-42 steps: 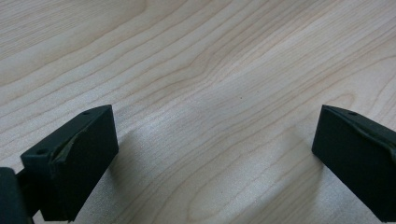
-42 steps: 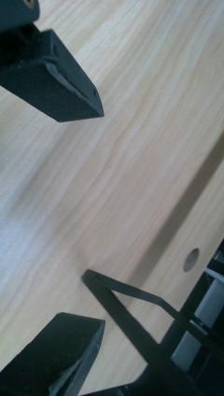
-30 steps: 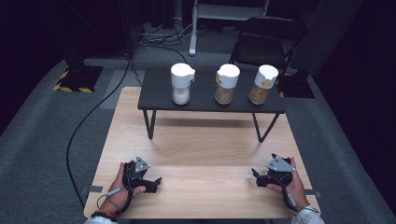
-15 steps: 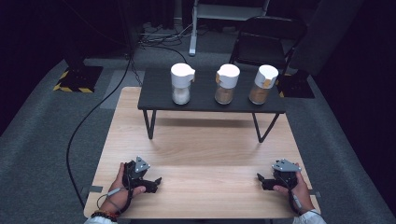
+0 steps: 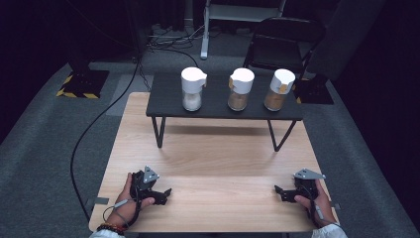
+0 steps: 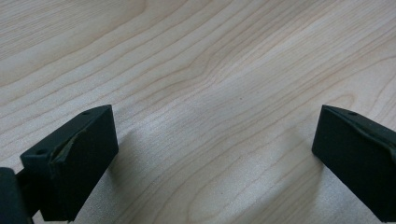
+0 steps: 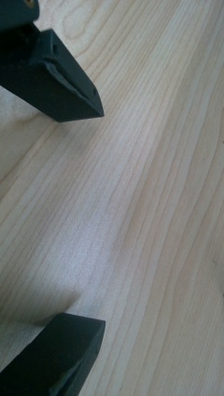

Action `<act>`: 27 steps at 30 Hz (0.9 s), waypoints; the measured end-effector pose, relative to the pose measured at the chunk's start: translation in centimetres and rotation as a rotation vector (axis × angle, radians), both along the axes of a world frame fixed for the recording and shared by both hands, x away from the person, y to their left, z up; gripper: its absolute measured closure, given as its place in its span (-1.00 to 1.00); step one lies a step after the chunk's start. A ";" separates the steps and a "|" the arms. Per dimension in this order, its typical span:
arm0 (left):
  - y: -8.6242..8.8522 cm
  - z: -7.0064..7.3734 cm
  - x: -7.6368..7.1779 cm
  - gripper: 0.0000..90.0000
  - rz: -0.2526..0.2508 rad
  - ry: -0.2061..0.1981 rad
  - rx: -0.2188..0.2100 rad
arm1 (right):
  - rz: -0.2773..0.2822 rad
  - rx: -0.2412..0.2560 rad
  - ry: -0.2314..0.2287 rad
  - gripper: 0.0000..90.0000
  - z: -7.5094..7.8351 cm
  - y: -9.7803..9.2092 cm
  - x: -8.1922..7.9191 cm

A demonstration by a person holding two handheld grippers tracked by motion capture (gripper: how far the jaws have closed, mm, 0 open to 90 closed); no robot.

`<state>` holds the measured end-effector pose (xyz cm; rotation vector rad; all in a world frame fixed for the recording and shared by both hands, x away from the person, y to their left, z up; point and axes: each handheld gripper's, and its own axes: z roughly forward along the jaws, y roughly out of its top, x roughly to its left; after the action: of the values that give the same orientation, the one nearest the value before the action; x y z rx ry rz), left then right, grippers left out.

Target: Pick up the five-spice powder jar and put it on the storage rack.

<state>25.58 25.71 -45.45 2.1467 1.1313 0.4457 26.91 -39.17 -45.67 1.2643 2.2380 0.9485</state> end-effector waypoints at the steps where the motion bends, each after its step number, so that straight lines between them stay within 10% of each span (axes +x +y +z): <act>1: 0.0 0.0 0.0 -1.00 0.000 0.000 0.000 | 0.000 0.000 0.000 -0.98 0.0 0.0 0.0; 27: -0.1 0.0 0.2 -1.00 -0.006 0.001 -0.001 | -0.010 0.000 0.003 -1.00 0.0 0.1 -0.1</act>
<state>25.83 25.63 -45.45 2.1489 1.1250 0.4418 26.82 -39.08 -45.66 1.2757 2.2319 0.9433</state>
